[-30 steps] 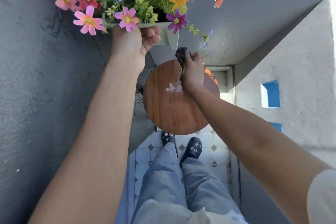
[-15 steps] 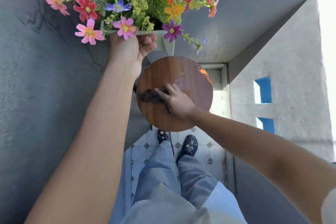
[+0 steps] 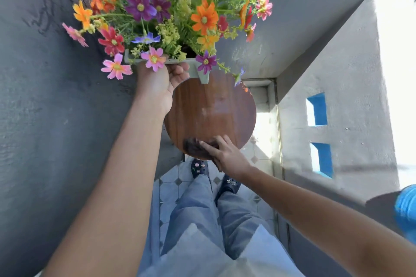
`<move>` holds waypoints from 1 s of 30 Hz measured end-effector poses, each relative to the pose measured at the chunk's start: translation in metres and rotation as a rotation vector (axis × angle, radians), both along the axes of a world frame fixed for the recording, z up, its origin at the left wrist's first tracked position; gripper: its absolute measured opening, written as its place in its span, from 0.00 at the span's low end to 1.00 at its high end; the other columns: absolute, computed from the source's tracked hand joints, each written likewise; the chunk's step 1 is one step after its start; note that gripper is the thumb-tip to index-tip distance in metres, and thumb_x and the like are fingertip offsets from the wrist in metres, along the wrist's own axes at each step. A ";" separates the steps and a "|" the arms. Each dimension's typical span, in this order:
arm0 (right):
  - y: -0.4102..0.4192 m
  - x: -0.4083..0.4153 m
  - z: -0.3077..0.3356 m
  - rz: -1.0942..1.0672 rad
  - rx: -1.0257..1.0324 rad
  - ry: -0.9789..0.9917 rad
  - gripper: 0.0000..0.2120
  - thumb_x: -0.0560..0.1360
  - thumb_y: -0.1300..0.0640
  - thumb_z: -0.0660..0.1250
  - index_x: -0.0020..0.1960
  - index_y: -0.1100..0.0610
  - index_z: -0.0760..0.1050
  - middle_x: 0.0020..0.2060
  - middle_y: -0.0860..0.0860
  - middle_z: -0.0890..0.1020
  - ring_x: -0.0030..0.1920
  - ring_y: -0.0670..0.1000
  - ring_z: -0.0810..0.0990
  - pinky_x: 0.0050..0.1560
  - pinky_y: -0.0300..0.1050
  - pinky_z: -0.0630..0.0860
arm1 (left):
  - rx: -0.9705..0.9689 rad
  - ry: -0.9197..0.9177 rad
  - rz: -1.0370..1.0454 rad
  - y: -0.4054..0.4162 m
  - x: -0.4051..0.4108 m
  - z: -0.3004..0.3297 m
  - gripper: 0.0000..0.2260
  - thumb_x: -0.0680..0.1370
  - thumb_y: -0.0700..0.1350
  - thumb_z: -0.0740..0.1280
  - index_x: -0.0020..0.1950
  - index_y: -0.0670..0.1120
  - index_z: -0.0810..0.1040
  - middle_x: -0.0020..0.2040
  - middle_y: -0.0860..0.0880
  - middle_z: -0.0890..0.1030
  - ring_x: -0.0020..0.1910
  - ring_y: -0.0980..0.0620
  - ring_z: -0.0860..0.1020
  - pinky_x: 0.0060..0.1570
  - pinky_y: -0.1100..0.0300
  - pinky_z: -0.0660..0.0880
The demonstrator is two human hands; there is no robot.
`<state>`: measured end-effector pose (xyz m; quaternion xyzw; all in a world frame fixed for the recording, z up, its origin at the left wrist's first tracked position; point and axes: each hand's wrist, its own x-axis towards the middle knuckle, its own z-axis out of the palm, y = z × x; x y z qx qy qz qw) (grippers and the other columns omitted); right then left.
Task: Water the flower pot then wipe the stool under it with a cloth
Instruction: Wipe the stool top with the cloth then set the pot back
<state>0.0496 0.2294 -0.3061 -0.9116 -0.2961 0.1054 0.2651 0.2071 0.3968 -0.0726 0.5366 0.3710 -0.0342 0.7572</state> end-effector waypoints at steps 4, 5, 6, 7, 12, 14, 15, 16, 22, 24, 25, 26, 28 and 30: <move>-0.028 0.056 0.000 -0.195 -0.021 -0.035 0.22 0.77 0.62 0.67 0.71 0.54 0.73 0.55 0.61 0.76 0.52 0.62 0.74 0.49 0.57 0.79 | 0.012 0.006 -0.015 -0.006 -0.011 -0.005 0.15 0.82 0.33 0.51 0.39 0.41 0.70 0.35 0.40 0.76 0.19 0.58 0.74 0.25 0.66 0.77; -0.033 0.078 0.003 -0.310 -0.015 -0.033 0.21 0.77 0.62 0.66 0.70 0.55 0.75 0.55 0.62 0.76 0.52 0.63 0.74 0.50 0.56 0.78 | 0.013 0.008 -0.019 -0.007 -0.015 -0.007 0.15 0.82 0.33 0.50 0.39 0.41 0.70 0.35 0.40 0.76 0.20 0.58 0.74 0.25 0.66 0.77; -0.038 0.099 0.007 -0.415 -0.015 -0.004 0.19 0.78 0.62 0.64 0.69 0.55 0.76 0.55 0.63 0.76 0.53 0.63 0.74 0.51 0.54 0.77 | 0.013 0.009 -0.021 -0.009 -0.019 -0.010 0.15 0.81 0.32 0.50 0.39 0.41 0.71 0.35 0.41 0.75 0.20 0.58 0.75 0.25 0.66 0.77; -0.043 0.116 0.010 -0.498 -0.016 0.041 0.18 0.79 0.62 0.62 0.68 0.55 0.76 0.56 0.63 0.76 0.53 0.63 0.75 0.50 0.51 0.75 | 0.014 0.012 -0.023 -0.011 -0.022 -0.012 0.15 0.81 0.32 0.50 0.39 0.41 0.71 0.34 0.41 0.75 0.20 0.58 0.75 0.25 0.66 0.77; -0.036 0.092 0.020 -0.600 -0.017 0.037 0.17 0.77 0.62 0.63 0.65 0.56 0.78 0.55 0.63 0.76 0.51 0.63 0.74 0.47 0.50 0.73 | 0.022 0.041 -0.026 -0.018 -0.040 -0.031 0.13 0.81 0.32 0.49 0.42 0.40 0.70 0.36 0.40 0.75 0.20 0.58 0.75 0.25 0.65 0.77; -0.034 0.046 0.017 -0.459 0.005 0.016 0.20 0.77 0.63 0.66 0.68 0.54 0.76 0.54 0.60 0.76 0.52 0.62 0.73 0.48 0.50 0.75 | 0.033 0.051 -0.030 -0.020 -0.047 -0.038 0.13 0.81 0.31 0.49 0.42 0.40 0.69 0.36 0.39 0.75 0.20 0.58 0.76 0.25 0.65 0.77; -0.035 0.024 0.016 -0.401 0.012 0.031 0.21 0.77 0.64 0.66 0.69 0.54 0.75 0.53 0.60 0.76 0.52 0.61 0.73 0.48 0.49 0.76 | 0.036 0.055 -0.030 -0.022 -0.051 -0.040 0.13 0.80 0.31 0.49 0.42 0.40 0.69 0.36 0.39 0.74 0.20 0.58 0.76 0.24 0.65 0.77; -0.039 0.006 0.016 -0.385 0.019 0.061 0.21 0.77 0.65 0.67 0.70 0.54 0.75 0.54 0.59 0.75 0.52 0.60 0.73 0.48 0.48 0.77 | 0.035 0.062 -0.030 -0.025 -0.056 -0.042 0.14 0.80 0.30 0.49 0.41 0.40 0.69 0.35 0.39 0.74 0.20 0.58 0.76 0.24 0.66 0.77; -0.059 -0.027 0.039 -0.881 0.183 0.391 0.18 0.79 0.63 0.64 0.68 0.55 0.76 0.55 0.56 0.74 0.56 0.52 0.73 0.58 0.36 0.66 | 0.024 0.120 -0.058 -0.043 -0.096 -0.053 0.18 0.80 0.27 0.49 0.38 0.40 0.72 0.29 0.42 0.77 0.20 0.57 0.77 0.23 0.66 0.77; -0.065 -0.025 0.053 -1.004 0.235 0.490 0.16 0.79 0.61 0.65 0.66 0.55 0.77 0.53 0.56 0.76 0.55 0.54 0.75 0.56 0.37 0.66 | 0.014 0.136 -0.058 -0.049 -0.110 -0.061 0.19 0.80 0.27 0.48 0.37 0.40 0.72 0.22 0.48 0.77 0.22 0.56 0.78 0.23 0.66 0.77; -0.068 -0.026 0.058 -1.047 0.259 0.523 0.16 0.79 0.60 0.66 0.66 0.56 0.77 0.53 0.56 0.77 0.55 0.55 0.76 0.57 0.39 0.68 | 0.012 0.143 -0.058 -0.052 -0.117 -0.065 0.19 0.80 0.27 0.48 0.37 0.40 0.72 0.21 0.49 0.77 0.22 0.56 0.78 0.23 0.66 0.77; -0.070 -0.027 0.062 -1.090 0.298 0.557 0.16 0.78 0.58 0.67 0.65 0.55 0.78 0.53 0.54 0.79 0.56 0.54 0.78 0.59 0.42 0.71 | 0.007 0.151 -0.056 -0.056 -0.123 -0.068 0.19 0.80 0.27 0.48 0.37 0.40 0.72 0.21 0.49 0.76 0.22 0.55 0.78 0.23 0.66 0.77; -0.075 -0.031 0.066 -1.163 0.408 0.634 0.18 0.74 0.49 0.67 0.63 0.49 0.79 0.52 0.48 0.82 0.54 0.52 0.81 0.61 0.51 0.77 | -0.007 0.170 -0.035 -0.065 -0.132 -0.074 0.19 0.80 0.27 0.48 0.36 0.41 0.71 0.25 0.46 0.76 0.22 0.55 0.77 0.24 0.65 0.77; -0.081 -0.042 0.061 -1.230 0.513 0.679 0.20 0.69 0.42 0.67 0.59 0.45 0.80 0.51 0.46 0.84 0.52 0.51 0.83 0.58 0.58 0.80 | -0.043 0.194 0.006 -0.074 -0.138 -0.080 0.19 0.80 0.28 0.47 0.37 0.40 0.71 0.30 0.42 0.74 0.20 0.55 0.76 0.23 0.64 0.77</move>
